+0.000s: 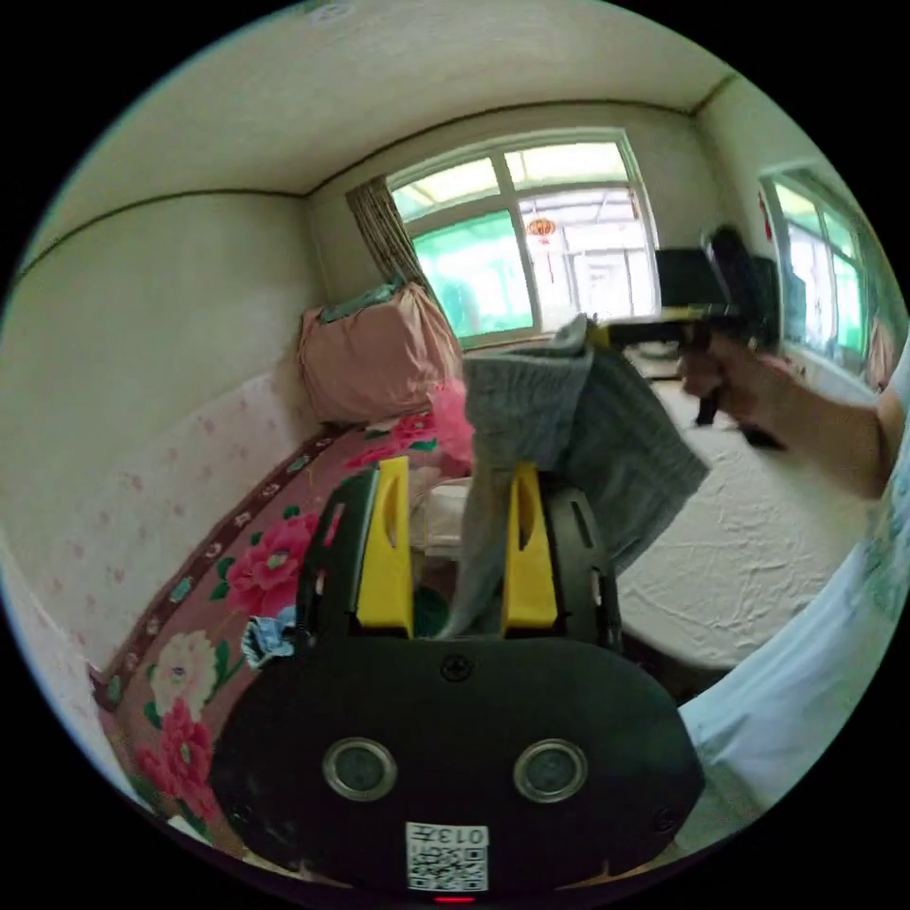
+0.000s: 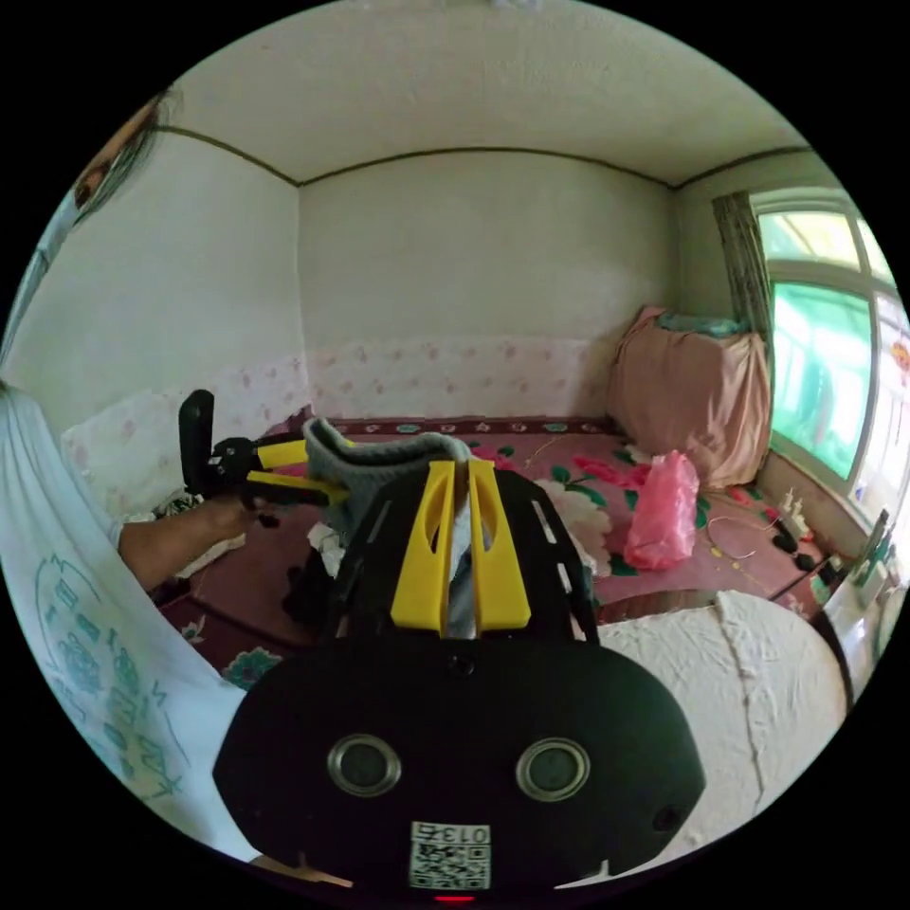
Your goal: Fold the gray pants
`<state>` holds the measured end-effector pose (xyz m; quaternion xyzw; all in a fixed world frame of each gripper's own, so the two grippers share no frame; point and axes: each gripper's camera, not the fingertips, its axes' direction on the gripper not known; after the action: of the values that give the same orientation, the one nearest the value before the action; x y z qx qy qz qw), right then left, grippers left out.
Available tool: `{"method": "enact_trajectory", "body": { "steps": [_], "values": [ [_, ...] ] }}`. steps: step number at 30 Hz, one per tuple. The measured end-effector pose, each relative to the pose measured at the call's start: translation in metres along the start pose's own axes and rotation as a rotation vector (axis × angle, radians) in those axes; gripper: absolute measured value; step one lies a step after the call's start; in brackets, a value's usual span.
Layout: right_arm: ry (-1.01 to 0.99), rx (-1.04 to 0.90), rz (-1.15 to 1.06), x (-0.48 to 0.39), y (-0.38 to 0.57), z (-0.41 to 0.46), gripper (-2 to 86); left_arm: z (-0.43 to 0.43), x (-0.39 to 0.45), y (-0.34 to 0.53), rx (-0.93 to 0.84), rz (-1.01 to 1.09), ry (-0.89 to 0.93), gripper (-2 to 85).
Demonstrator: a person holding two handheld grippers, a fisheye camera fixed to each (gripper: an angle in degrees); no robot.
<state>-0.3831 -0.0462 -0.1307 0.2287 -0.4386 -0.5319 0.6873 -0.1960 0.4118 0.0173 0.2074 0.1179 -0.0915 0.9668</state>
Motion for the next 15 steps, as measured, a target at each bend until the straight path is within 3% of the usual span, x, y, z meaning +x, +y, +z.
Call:
{"method": "enact_trajectory", "body": {
  "steps": [2, 8, 10, 13, 15],
  "values": [
    [0.071, -0.015, -0.033, -0.009, -0.003, -0.037, 2.2, -0.010, 0.021, 0.005, 0.026, 0.033, 0.025, 18.7],
    [0.144, -0.042, -0.059, -0.032, 0.005, -0.116, 2.0, 0.003, 0.104, 0.003, -0.018, 0.132, 0.393, 15.2],
    [0.164, -0.047, -0.056, -0.036, 0.004, -0.140, 1.9, 0.001, 0.134, -0.014, -0.016, 0.190, 0.560, 4.6],
    [0.244, -0.056, -0.103, -0.045, -0.007, -0.181, 1.8, -0.025, 0.152, -0.049, 0.008, 0.280, 0.553, 0.9],
    [0.293, -0.034, -0.127, -0.046, -0.020, -0.213, 1.7, -0.051, 0.133, -0.079, 0.076, 0.220, 0.528, 0.1]
  ]
}}
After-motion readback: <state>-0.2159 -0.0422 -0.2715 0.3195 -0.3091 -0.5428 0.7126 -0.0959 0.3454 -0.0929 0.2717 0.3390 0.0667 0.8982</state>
